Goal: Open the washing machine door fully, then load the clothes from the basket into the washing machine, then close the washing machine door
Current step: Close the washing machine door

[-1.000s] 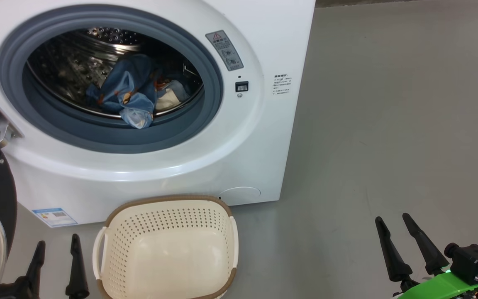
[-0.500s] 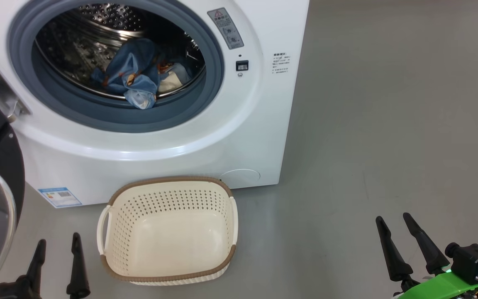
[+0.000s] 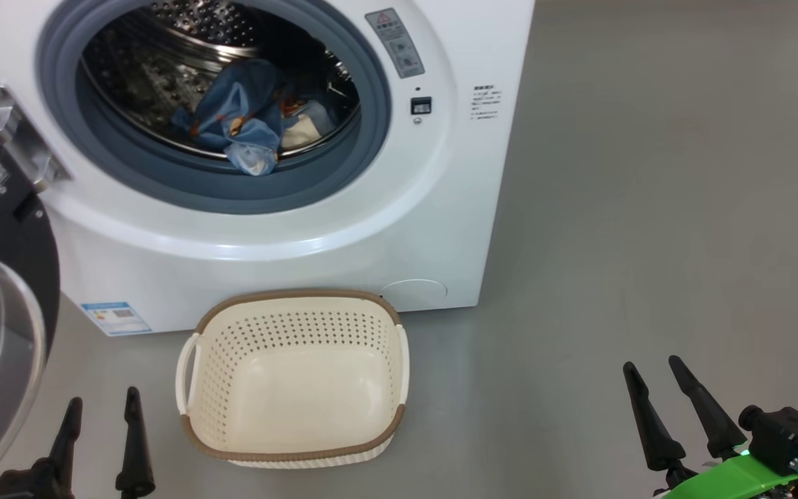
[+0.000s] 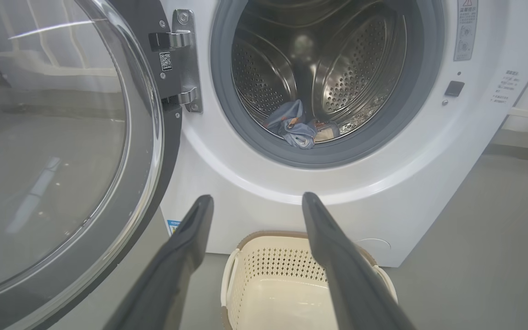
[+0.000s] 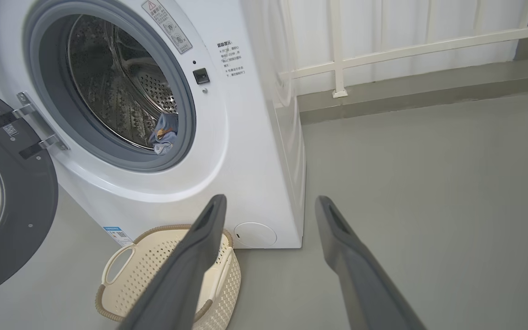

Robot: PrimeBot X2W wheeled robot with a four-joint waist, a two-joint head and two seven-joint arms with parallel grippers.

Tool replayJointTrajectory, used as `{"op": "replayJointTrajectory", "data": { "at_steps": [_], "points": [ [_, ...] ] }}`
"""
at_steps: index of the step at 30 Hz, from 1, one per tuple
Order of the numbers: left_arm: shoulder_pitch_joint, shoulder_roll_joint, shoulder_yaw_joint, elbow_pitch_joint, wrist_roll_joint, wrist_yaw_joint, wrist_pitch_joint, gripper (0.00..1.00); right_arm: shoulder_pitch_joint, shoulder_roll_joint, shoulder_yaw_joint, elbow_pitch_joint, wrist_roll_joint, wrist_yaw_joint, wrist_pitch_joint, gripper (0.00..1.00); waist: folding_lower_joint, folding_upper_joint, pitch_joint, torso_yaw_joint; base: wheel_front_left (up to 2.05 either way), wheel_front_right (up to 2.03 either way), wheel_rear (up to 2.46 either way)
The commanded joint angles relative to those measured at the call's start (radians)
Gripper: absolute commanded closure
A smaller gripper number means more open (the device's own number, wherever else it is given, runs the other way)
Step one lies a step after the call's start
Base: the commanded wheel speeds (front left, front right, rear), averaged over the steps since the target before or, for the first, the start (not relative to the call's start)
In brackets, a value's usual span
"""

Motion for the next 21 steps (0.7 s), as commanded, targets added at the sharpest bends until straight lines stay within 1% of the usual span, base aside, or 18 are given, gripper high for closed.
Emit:
{"op": "replayJointTrajectory", "data": {
  "at_steps": [1,9,21],
  "points": [
    [-0.018,0.011,0.030,-0.028,0.002,-0.002,-0.006,0.00,-0.008,-0.017,0.028,-0.025,-0.005,0.002,-0.005,0.00,0.0000,0.0000,0.001,0.017,0.00,0.00,0.00],
    [-0.017,0.010,0.049,-0.035,-0.011,-0.002,-0.006,0.00,-0.051,-0.029,0.067,-0.015,-0.004,0.002,-0.005,0.00,0.0000,0.0000,0.006,0.125,0.00,0.00,0.00],
    [0.008,0.007,0.064,-0.026,-0.061,-0.002,-0.006,0.00,-0.100,-0.052,0.129,0.008,0.007,0.002,-0.005,0.00,0.0000,0.0000,-0.005,0.342,0.00,0.00,0.00]
  ]
}}
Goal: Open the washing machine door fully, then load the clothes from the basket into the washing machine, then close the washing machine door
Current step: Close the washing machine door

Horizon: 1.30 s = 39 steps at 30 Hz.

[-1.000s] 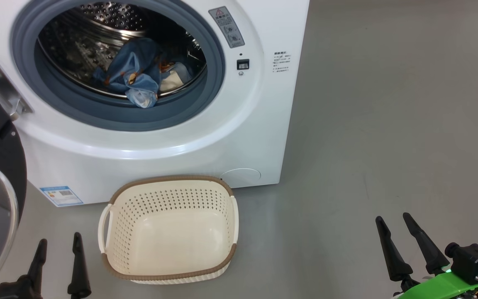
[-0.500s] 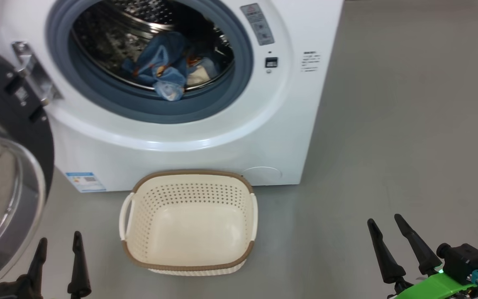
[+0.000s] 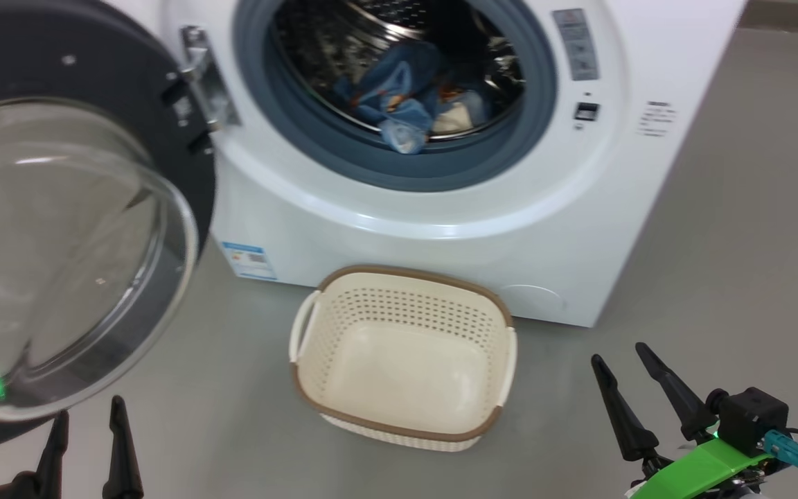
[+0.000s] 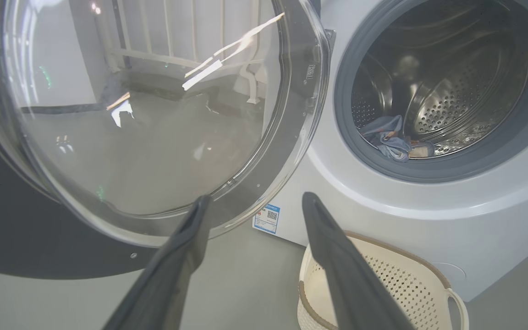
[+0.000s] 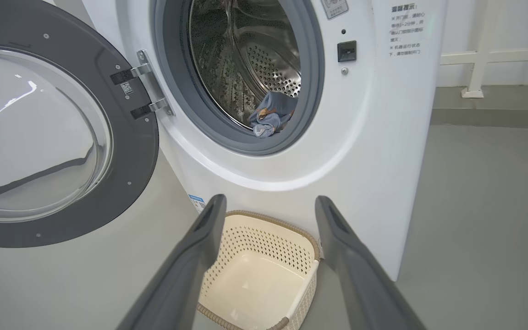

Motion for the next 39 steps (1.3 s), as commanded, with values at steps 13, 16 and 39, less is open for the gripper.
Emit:
{"op": "replayJointTrajectory", "data": {
  "at_steps": [13,16,39],
  "points": [
    [0.033,0.013,0.025,-0.025,-0.042,0.014,-0.005,0.00,-0.047,-0.025,0.087,-0.003,0.023,0.002,-0.005,0.00,0.0000,0.0000,-0.033,0.266,0.00,0.00,0.00],
    [0.046,0.013,0.028,-0.042,-0.054,0.026,-0.005,0.00,-0.062,-0.028,0.113,0.002,0.026,0.002,-0.005,0.00,0.0000,0.0000,-0.026,0.272,0.00,0.00,0.00],
    [-0.139,0.073,0.258,-0.243,-0.172,0.001,-0.005,1.00,-0.063,-0.026,0.118,0.010,0.032,0.002,-0.005,0.00,0.0000,0.0000,0.013,0.277,0.00,0.00,0.00]
  ]
}}
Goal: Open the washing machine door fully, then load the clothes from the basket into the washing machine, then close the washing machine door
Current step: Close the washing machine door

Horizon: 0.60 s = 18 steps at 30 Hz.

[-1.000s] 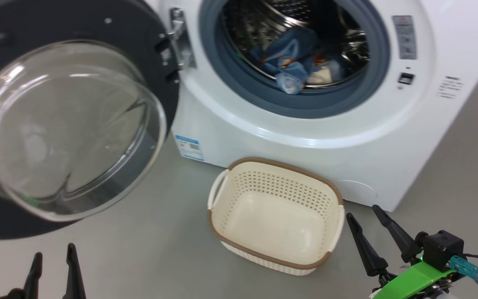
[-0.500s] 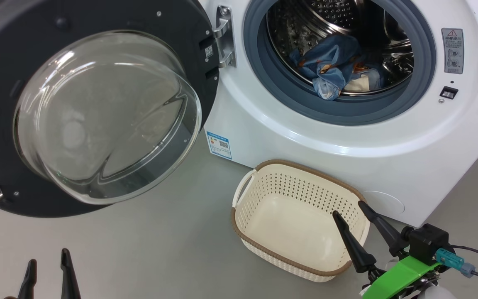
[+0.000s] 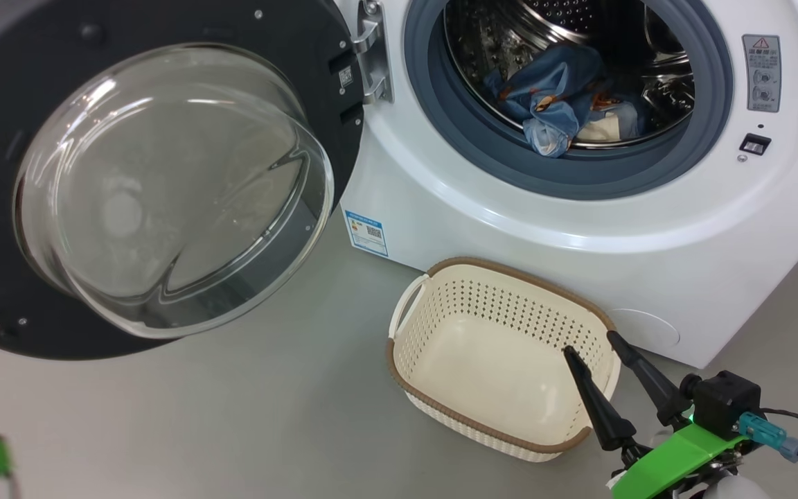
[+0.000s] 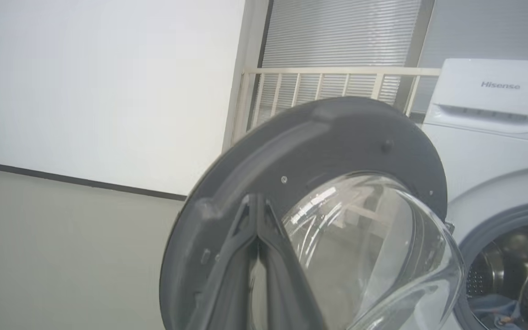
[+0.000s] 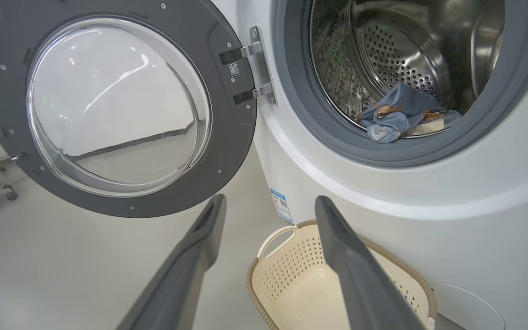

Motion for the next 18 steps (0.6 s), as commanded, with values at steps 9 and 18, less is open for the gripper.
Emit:
{"op": "replayJointTrajectory", "data": {
  "at_steps": [9,18],
  "points": [
    [-0.329,0.350,0.104,0.217,-0.341,-0.006,-0.005,1.00,0.019,0.008,-0.008,-0.042,-0.020,0.002,-0.005,0.00,0.0000,-0.0001,0.037,-0.026,0.00,0.00,0.00],
    [-0.518,0.548,0.048,0.602,-0.669,-0.007,0.152,1.00,0.003,-0.007,-0.004,-0.047,-0.027,0.002,-0.005,0.00,0.0000,-0.0001,0.080,-0.046,0.00,0.00,0.00]
  ]
}}
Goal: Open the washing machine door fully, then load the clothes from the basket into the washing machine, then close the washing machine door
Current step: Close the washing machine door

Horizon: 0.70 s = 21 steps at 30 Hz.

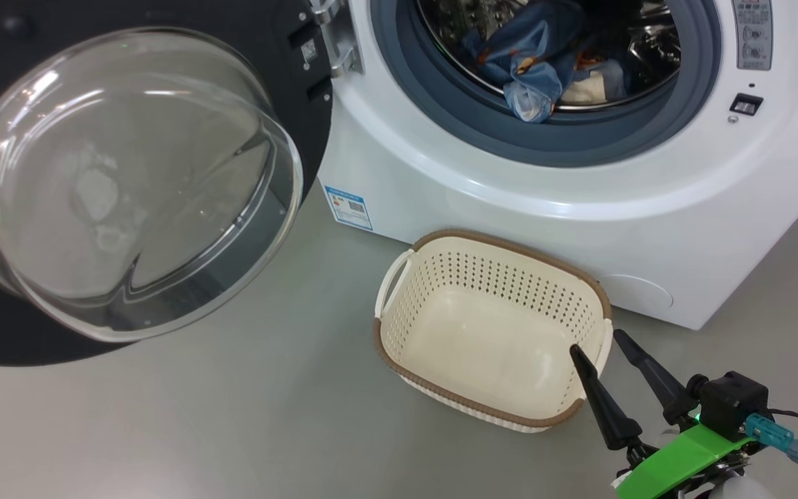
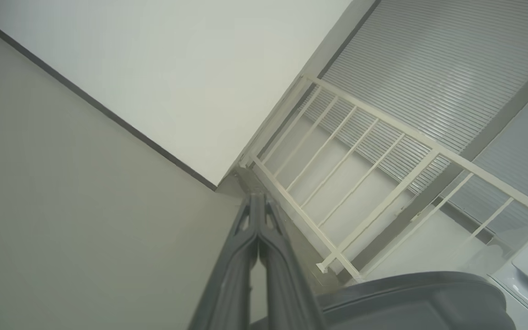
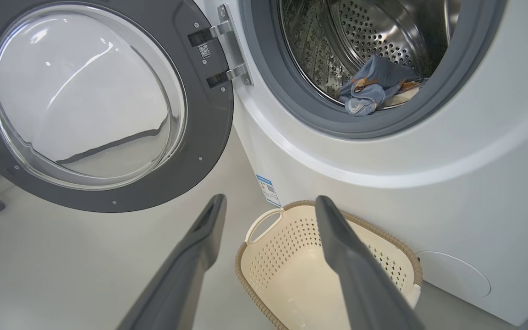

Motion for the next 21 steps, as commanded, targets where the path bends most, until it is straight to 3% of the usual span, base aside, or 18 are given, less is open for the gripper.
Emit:
{"op": "replayJointTrajectory", "data": {
  "at_steps": [1,11,21],
  "points": [
    [-0.036,0.085,0.018,-0.001,-0.022,-0.003,0.025,1.00,-0.016,-0.010,0.021,-0.026,-0.016,0.002,-0.005,0.00,0.0000,-0.0001,0.013,-0.009,0.00,0.00,0.00],
    [-0.110,0.198,-0.071,0.189,-0.227,-0.003,0.337,1.00,-0.033,-0.033,0.047,-0.024,-0.023,0.002,-0.005,0.00,0.0000,-0.0001,0.064,-0.018,0.00,0.00,0.00],
    [-0.097,0.199,-0.112,0.200,-0.302,-0.003,0.418,1.00,-0.046,-0.047,0.073,-0.026,-0.021,0.002,-0.005,0.00,0.0000,-0.0001,0.079,-0.029,0.00,0.00,0.00]
  ]
}}
